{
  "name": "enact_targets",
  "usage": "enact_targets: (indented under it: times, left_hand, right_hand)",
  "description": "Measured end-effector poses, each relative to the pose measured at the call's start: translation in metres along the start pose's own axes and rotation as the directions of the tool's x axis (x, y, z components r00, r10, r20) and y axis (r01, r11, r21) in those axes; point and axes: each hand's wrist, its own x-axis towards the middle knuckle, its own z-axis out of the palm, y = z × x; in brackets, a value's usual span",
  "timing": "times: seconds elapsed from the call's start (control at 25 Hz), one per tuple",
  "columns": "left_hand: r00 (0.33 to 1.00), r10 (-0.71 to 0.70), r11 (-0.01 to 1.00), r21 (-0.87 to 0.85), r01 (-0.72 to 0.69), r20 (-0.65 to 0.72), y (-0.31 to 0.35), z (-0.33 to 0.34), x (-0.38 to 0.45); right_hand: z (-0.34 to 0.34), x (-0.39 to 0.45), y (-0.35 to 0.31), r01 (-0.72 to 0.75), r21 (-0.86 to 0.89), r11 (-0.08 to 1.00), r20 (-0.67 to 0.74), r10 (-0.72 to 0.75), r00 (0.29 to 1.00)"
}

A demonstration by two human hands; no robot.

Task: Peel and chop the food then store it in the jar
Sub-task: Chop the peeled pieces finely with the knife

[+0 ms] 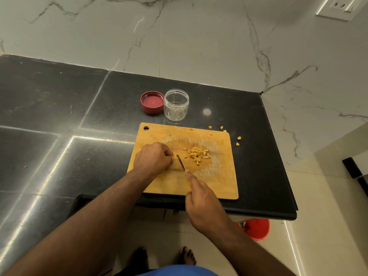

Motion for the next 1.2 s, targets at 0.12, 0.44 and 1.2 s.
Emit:
enact_targets:
  times: [0.12, 0.44, 1.2]
  left_hand:
    - [1.0, -0.007, 1.0, 0.0, 0.007, -0.018, 0.002, 0.001, -0.001]
    - [0.999, -0.039, 0.999, -0.001, 0.039, -0.008, 0.004, 0.001, 0.001]
    - [1.0, 0.011, 1.0, 0.01, -0.011, -0.002, -0.005, 0.001, 0.002]
  right_hand:
    - [0.003, 0.007, -0.005, -0.001, -0.012, 1.0, 0.018, 0.001, 1.0]
    - [0.007, 0.016, -0.011, -0.029, -0.052, 0.998, 0.045, 0.032, 0.998]
    - [0.006, 0.012, -0.013, -0.021, -0.058, 0.998, 0.03, 0.023, 0.999]
